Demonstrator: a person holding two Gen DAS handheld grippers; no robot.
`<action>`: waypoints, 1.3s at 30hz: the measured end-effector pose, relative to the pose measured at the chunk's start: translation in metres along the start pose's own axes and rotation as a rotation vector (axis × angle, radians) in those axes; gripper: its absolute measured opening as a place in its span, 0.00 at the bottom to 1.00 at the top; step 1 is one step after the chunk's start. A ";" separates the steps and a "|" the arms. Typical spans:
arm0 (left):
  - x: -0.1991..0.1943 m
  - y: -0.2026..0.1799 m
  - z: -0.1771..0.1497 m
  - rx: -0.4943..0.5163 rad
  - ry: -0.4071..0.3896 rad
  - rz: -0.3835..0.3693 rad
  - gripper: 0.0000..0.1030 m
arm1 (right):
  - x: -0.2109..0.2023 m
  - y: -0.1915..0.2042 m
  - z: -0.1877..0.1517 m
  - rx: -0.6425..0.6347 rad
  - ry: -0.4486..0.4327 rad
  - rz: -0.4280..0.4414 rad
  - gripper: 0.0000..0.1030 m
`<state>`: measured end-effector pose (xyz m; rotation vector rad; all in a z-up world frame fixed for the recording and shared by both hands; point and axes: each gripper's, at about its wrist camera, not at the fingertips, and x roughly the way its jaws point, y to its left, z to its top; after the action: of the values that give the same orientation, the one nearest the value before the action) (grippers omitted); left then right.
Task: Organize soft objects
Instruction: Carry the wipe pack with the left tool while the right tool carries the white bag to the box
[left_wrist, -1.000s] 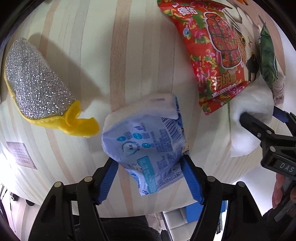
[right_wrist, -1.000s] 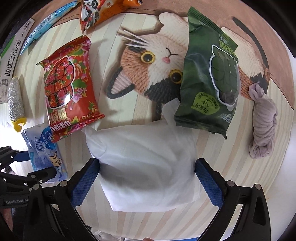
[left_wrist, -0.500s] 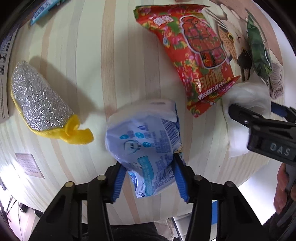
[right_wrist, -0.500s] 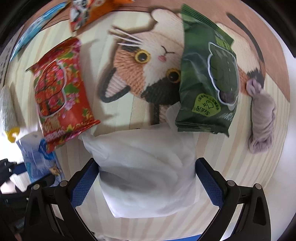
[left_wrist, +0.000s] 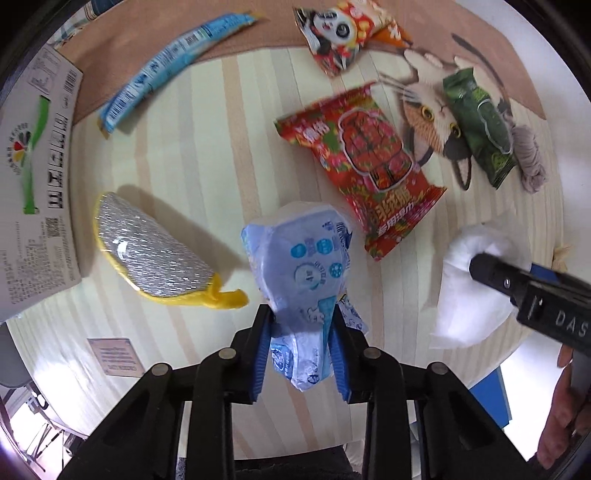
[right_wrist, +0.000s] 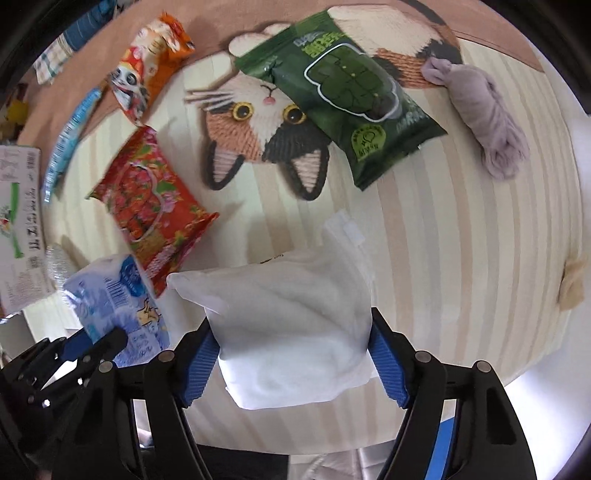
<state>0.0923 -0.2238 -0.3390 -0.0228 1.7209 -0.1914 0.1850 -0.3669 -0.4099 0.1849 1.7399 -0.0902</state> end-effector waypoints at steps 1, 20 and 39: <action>-0.006 0.000 0.001 -0.001 -0.005 -0.001 0.26 | -0.002 0.001 -0.008 0.011 -0.010 0.019 0.74; -0.168 0.101 0.086 -0.022 -0.237 -0.105 0.24 | -0.105 0.090 -0.043 -0.094 -0.168 0.178 0.74; -0.211 0.363 0.152 -0.132 -0.218 -0.074 0.24 | -0.189 0.362 0.038 -0.266 -0.222 0.333 0.74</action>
<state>0.3098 0.1425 -0.2056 -0.1986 1.5134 -0.1246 0.3164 -0.0304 -0.2153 0.2555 1.4621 0.3510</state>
